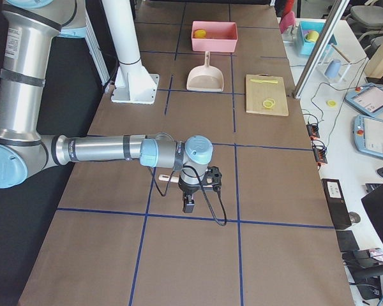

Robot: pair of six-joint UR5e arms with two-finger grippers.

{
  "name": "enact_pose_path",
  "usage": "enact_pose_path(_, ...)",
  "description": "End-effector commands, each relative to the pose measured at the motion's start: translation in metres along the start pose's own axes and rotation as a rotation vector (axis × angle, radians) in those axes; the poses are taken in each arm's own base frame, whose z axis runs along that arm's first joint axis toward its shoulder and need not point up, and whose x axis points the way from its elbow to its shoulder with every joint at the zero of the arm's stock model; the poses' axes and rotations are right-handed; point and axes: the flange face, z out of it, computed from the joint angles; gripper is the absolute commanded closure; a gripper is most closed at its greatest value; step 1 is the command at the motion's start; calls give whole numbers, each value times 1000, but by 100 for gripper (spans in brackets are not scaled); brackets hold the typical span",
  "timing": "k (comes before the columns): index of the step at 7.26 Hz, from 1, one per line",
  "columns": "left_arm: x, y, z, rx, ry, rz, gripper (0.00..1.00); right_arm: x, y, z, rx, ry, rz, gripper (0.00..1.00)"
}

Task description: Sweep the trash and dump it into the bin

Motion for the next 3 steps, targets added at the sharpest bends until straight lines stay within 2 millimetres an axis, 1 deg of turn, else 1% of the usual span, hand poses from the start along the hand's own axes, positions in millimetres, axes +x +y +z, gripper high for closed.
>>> enact_pose_path(1, 0, 0, 0, 1, 0, 1, 0, 0, 0, 1, -2, 1, 0, 0)
enact_pose_path(3, 1, -2, 0, -1, -1, 4, 0, 0, 0, 1, -2, 1, 0, 0)
